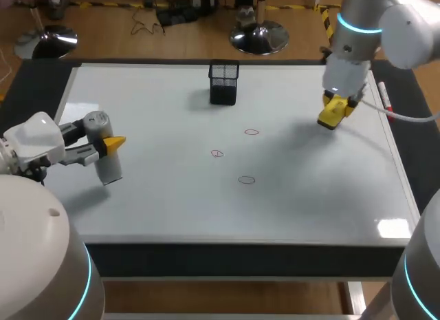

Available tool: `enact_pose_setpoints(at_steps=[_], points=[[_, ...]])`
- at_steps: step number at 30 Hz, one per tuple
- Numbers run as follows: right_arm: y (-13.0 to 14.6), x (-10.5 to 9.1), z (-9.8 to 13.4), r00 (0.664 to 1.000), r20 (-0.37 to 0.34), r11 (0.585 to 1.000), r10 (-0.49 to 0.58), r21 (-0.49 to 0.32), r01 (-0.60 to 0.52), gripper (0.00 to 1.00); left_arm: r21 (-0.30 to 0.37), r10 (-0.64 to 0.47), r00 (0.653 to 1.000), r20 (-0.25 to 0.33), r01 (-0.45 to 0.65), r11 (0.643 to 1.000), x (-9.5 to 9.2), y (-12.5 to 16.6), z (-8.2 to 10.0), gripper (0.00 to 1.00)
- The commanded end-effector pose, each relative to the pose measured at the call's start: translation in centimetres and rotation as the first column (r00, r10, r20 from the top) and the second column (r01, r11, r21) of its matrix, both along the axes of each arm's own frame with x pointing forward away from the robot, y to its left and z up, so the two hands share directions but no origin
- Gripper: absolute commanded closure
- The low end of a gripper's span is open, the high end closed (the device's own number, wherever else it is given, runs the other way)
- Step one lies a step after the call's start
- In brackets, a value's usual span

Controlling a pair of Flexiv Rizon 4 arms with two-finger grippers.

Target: Pick up the inspection probe, press it on each red-marked spot on the whiteboard one by one, put down the probe, pick up the eraser, and wipe off all the red marks.

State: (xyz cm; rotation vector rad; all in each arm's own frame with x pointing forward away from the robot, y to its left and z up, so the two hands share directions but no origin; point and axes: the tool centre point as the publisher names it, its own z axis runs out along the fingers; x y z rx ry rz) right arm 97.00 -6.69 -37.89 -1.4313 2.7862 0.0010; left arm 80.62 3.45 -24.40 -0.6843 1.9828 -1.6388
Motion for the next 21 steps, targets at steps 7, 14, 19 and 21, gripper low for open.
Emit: enact_pose_setpoints(at_steps=[7,14,19,21], points=[[6.8,-3.4,0.5,0.987,0.011,0.987,0.157,-0.038,-0.157,1.00,0.000,0.002,1.000,0.001,-0.002,1.000,0.0,-0.1,0.1,1.00],[11.9,-6.0,0.8,0.949,0.013,0.949,0.315,-0.020,-0.314,1.00,0.000,0.002,1.000,0.001,-0.002,1.000,0.0,-0.1,0.1,1.00],[14.6,-7.4,1.1,0.910,-0.012,0.910,0.414,-0.020,-0.414,1.00,0.000,0.002,1.000,0.001,-0.002,1.000,0.0,-0.1,0.1,1.00],[14.9,-7.6,1.3,0.902,-0.018,0.903,0.431,0.006,-0.431,1.00,0.000,0.002,1.000,0.001,-0.002,1.000,0.0,-0.1,0.1,1.00]])
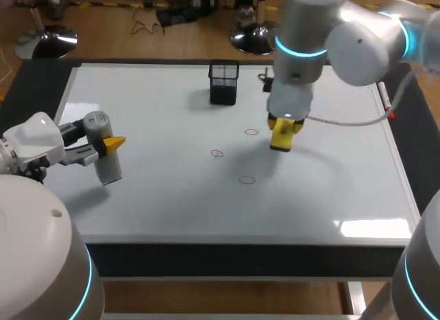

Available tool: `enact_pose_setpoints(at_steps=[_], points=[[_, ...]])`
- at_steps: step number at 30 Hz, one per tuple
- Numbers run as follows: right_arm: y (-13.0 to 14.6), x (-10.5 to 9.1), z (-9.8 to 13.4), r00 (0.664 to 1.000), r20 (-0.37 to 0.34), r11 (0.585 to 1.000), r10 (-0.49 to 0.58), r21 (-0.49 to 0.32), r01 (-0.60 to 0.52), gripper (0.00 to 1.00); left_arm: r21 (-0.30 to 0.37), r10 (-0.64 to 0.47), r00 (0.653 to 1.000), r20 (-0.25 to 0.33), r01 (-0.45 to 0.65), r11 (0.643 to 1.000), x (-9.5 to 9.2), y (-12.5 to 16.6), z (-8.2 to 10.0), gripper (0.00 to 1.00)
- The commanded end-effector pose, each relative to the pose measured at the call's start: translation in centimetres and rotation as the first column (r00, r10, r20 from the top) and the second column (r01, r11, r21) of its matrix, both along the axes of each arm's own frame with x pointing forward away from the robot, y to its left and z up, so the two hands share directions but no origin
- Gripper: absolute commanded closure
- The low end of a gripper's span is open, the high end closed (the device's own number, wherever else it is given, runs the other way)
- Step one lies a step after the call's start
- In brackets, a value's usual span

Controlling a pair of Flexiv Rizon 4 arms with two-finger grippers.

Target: Pick up the inspection probe, press it on each red-marked spot on the whiteboard one by one, put down the probe, pick up the eraser, and wipe off all the red marks.

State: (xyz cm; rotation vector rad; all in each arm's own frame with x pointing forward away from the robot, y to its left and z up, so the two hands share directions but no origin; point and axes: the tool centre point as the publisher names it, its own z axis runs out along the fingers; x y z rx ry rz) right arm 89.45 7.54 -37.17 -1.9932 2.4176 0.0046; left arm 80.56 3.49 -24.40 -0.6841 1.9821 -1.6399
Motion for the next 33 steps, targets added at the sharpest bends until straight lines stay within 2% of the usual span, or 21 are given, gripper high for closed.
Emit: enact_pose_setpoints(at_steps=[1,22,33], points=[[0.6,0.0,0.5,1.000,-0.018,1.000,0.015,-0.002,-0.015,1.00,0.000,0.003,1.000,0.001,-0.003,1.000,0.1,-0.1,0.1,1.00],[0.6,0.0,0.5,1.000,-0.018,1.000,0.015,-0.002,-0.015,1.00,0.000,0.003,1.000,0.001,-0.003,1.000,0.1,-0.1,0.1,1.00],[7.9,-0.1,-1.6,0.985,-0.043,0.986,0.168,-0.006,-0.169,1.00,0.000,0.003,1.000,0.001,-0.003,1.000,0.1,-0.1,0.1,1.00]])
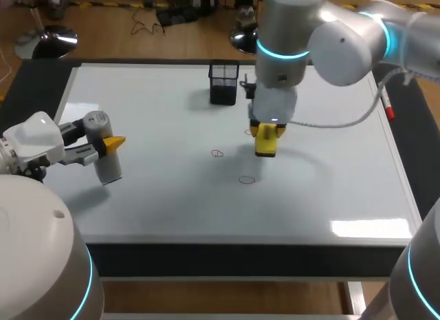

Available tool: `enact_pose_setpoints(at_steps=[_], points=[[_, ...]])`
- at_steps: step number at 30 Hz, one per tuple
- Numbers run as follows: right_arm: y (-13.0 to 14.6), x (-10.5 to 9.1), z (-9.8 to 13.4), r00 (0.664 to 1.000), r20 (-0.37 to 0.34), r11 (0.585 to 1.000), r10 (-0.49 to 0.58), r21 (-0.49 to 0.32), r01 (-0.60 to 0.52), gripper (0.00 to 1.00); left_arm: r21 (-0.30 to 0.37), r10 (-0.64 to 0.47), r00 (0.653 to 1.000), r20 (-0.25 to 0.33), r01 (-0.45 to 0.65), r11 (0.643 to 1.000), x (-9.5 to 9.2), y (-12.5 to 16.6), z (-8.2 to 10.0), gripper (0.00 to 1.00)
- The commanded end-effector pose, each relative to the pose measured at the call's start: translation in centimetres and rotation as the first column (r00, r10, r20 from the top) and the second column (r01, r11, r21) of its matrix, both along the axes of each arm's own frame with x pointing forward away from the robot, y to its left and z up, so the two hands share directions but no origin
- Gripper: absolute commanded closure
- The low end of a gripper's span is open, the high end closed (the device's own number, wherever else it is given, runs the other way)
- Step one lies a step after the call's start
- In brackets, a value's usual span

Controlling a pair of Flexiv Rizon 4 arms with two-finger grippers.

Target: Pick up the inspection probe, press it on each red-marked spot on the whiteboard one by one, put down the probe, pick up the eraser, and wipe off all the red marks.

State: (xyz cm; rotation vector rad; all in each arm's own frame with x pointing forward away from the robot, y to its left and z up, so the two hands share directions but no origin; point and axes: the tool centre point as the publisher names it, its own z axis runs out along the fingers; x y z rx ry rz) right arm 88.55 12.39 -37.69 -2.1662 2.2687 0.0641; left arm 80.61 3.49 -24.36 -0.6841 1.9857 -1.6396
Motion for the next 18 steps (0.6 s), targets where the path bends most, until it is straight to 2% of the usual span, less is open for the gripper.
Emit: enact_pose_setpoints(at_steps=[1,10,18], points=[[3.7,0.8,-1.2,0.999,-0.016,0.999,0.040,-0.031,-0.040,1.00,-0.001,0.004,1.000,0.003,-0.004,1.000,0.0,-0.1,0.0,1.00],[9.8,1.0,-2.6,0.988,-0.027,0.988,0.155,-0.019,-0.155,1.00,-0.001,0.004,1.000,0.003,-0.004,1.000,0.0,-0.1,0.0,1.00],[13.1,1.7,-3.5,0.980,-0.028,0.981,0.195,0.003,-0.195,1.00,-0.001,0.004,1.000,0.003,-0.004,1.000,0.0,-0.1,0.0,1.00]])
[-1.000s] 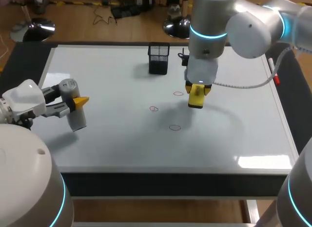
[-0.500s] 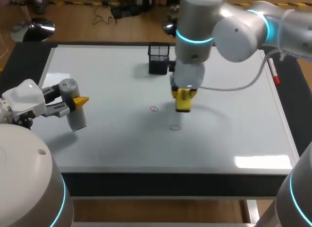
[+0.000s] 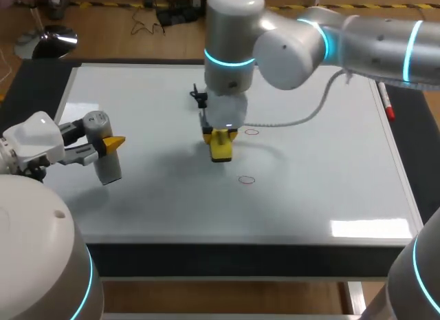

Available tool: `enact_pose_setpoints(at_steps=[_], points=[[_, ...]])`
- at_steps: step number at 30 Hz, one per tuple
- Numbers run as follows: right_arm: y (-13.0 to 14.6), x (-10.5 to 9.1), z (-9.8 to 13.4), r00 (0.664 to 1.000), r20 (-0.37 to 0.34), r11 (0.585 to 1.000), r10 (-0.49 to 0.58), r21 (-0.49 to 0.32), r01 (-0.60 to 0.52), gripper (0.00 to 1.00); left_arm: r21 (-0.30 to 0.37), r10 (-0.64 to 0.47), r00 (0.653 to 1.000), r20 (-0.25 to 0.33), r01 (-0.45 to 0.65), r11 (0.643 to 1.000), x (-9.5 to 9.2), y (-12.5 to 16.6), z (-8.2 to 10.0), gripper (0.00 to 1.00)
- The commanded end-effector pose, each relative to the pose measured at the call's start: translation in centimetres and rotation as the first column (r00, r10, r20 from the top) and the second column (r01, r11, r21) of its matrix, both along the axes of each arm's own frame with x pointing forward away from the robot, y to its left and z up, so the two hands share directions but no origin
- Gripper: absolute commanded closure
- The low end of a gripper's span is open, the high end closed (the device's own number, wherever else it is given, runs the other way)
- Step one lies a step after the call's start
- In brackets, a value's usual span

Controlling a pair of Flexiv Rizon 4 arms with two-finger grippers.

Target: Pick up the inspection probe, press it on each red-marked spot on the whiteboard one by one, put down the probe, pick up the eraser, and wipe off all the red marks.

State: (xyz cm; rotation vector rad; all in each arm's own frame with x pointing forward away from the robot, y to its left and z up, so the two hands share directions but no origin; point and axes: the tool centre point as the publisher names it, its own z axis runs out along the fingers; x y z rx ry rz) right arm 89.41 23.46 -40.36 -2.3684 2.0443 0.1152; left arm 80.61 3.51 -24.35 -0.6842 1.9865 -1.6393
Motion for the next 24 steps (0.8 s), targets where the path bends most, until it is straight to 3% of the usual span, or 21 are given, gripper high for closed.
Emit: enact_pose_setpoints(at_steps=[1,24], points=[[2.2,1.0,-1.0,1.000,-0.011,0.999,0.005,-0.031,-0.006,1.00,-0.001,0.005,1.000,0.004,-0.005,1.000,0.1,-0.1,0.0,1.00],[2.6,1.5,-3.0,1.000,0.016,1.000,-0.021,-0.004,0.021,1.00,-0.001,0.005,1.000,0.004,-0.005,1.000,0.1,-0.1,0.0,1.00]])
